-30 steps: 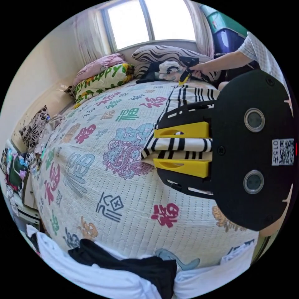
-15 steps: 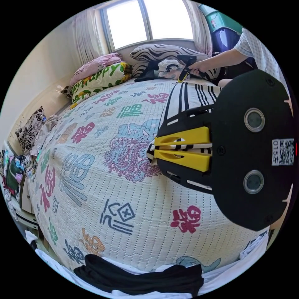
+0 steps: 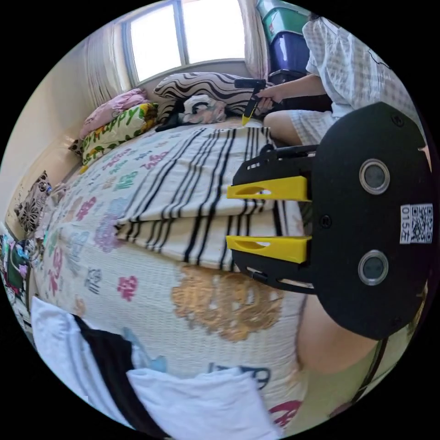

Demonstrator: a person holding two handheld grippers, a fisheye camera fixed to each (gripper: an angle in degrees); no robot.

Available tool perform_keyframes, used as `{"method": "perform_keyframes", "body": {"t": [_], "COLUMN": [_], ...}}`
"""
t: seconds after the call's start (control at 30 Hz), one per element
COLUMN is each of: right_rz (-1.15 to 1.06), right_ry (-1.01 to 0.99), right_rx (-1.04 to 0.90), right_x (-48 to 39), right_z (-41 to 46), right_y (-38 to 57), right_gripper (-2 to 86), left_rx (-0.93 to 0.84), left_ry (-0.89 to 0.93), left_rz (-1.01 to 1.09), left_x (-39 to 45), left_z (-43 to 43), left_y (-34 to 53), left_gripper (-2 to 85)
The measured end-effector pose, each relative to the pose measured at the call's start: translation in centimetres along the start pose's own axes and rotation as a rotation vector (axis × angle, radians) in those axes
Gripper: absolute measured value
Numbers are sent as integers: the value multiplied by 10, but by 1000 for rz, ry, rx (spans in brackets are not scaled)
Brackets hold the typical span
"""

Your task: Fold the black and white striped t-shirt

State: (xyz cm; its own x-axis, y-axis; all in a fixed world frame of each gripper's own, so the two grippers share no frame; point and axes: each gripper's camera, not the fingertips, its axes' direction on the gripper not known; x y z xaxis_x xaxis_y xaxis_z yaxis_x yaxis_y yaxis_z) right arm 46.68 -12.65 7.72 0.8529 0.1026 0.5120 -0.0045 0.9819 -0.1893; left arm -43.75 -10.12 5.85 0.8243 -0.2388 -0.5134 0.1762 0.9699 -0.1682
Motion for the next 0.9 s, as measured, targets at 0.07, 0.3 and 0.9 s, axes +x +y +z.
{"method": "perform_keyframes", "body": {"t": [0.07, 0.3, 0.9], "right_rz": [7, 22, -31], "right_ry": [-40, -36, 138], "right_rx": [-28, 14, 49], "right_x": [-14, -42, -166], "right_z": [20, 34, 45], "right_y": [4, -1, -14], "right_gripper": [76, 22, 63], "left_rx": [-33, -75, 25], "left_ry": [34, 82, -77], "left_rz": [-10, 25, 143], "left_x": [2, 8, 68], "left_z": [13, 27, -18], "left_y": [12, 17, 85], "left_gripper": [115, 37, 85]}}
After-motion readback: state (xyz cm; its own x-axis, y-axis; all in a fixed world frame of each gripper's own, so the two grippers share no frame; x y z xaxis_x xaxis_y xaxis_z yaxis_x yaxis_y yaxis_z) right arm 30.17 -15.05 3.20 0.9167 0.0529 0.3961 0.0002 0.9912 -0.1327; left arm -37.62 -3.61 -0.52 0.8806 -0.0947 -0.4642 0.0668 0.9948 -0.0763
